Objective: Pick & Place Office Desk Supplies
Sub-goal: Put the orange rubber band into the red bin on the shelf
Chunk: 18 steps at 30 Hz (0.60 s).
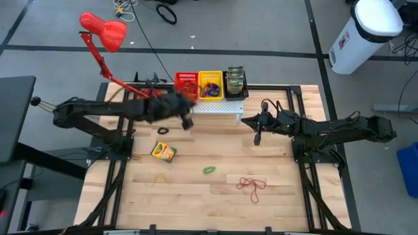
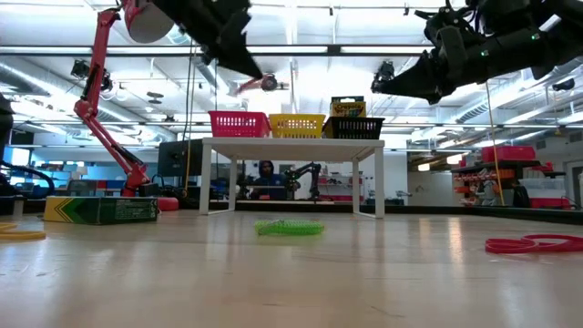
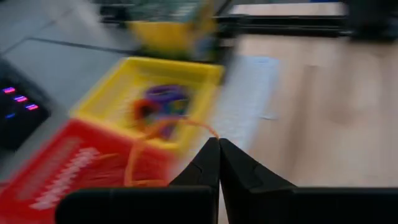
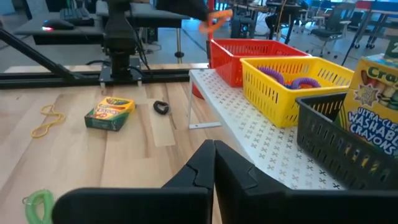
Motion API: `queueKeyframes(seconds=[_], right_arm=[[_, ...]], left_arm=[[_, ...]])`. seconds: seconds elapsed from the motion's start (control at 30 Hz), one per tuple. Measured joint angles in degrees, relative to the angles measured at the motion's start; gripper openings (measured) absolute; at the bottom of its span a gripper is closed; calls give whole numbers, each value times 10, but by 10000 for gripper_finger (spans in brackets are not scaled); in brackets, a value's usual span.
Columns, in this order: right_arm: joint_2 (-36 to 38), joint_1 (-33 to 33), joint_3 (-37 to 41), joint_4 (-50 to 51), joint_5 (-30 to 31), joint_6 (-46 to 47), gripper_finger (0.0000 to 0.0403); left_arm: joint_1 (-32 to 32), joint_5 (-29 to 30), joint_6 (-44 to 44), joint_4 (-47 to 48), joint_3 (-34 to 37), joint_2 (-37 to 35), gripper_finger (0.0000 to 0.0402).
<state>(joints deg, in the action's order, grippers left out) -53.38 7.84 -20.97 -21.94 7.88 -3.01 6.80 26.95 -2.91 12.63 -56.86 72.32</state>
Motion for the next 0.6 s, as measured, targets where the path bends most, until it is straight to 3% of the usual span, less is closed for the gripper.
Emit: queueKeyframes(seconds=[0.3,0.47,0.6], right_arm=[[0,0,0,-6,0,2,13],[0,0,0,-6,0,2,4],[0,0,0,-6,0,2,15]], left_arm=[[201,-127,-31,11,1,8,5],[245,-186,-39,9,1,24,27],[248,-195,-44,9,1,30,60]])
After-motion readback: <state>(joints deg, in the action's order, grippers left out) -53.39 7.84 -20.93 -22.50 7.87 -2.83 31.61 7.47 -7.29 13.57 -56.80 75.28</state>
